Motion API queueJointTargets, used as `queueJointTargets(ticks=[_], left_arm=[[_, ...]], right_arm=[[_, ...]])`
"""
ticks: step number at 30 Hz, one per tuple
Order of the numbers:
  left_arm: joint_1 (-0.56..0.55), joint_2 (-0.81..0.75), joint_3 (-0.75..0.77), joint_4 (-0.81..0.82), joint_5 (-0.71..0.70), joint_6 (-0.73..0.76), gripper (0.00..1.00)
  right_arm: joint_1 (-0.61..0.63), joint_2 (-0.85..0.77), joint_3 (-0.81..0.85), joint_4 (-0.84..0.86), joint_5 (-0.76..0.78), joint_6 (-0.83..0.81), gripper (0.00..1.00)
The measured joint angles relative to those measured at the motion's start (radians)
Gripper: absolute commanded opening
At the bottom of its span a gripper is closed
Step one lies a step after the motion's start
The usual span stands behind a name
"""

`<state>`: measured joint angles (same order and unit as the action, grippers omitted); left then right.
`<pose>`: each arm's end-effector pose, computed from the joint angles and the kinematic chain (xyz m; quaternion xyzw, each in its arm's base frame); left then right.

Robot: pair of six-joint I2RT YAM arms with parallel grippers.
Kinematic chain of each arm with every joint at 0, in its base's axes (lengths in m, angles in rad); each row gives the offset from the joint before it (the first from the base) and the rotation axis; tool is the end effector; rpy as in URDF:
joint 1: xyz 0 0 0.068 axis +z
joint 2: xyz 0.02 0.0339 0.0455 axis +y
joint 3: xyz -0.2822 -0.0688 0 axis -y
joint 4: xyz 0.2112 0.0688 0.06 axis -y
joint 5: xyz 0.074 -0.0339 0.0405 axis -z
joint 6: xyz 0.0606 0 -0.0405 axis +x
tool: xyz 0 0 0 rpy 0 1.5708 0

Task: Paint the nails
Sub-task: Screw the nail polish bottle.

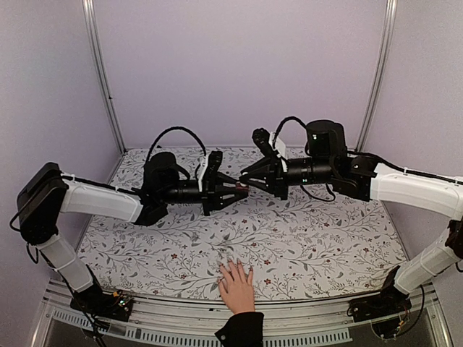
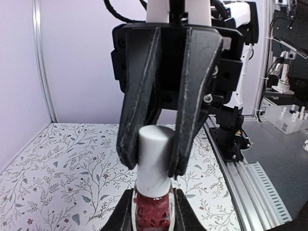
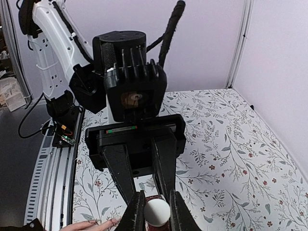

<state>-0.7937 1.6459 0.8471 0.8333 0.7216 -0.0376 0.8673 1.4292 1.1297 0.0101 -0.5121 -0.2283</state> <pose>0.2175 -0.2783 0.2896 0.4759 0.5105 -0.4961 0.5166 0.1852 0.2642 0.3517 -0.5331 0.5832 0.3744 0.4852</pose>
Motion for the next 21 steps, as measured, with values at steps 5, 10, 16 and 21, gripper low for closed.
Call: queueJointTargets(ticks=[5, 10, 16, 21], left_arm=[[-0.006, 0.000, -0.017, 0.030, -0.105, -0.004, 0.00], [-0.021, 0.000, -0.036, 0.063, -0.222, -0.005, 0.00], [-0.058, 0.001, -0.061, 0.107, -0.373, -0.003, 0.00], [-0.100, 0.013, -0.061, 0.132, -0.532, 0.026, 0.00]], right_arm=[[0.000, 0.022, 0.019, 0.006, 0.060, 0.034, 0.00], [0.000, 0.045, 0.037, 0.016, 0.115, 0.074, 0.00], [0.002, 0.067, 0.048, 0.035, 0.164, 0.124, 0.00], [0.002, 0.078, 0.062, 0.037, 0.209, 0.160, 0.00]])
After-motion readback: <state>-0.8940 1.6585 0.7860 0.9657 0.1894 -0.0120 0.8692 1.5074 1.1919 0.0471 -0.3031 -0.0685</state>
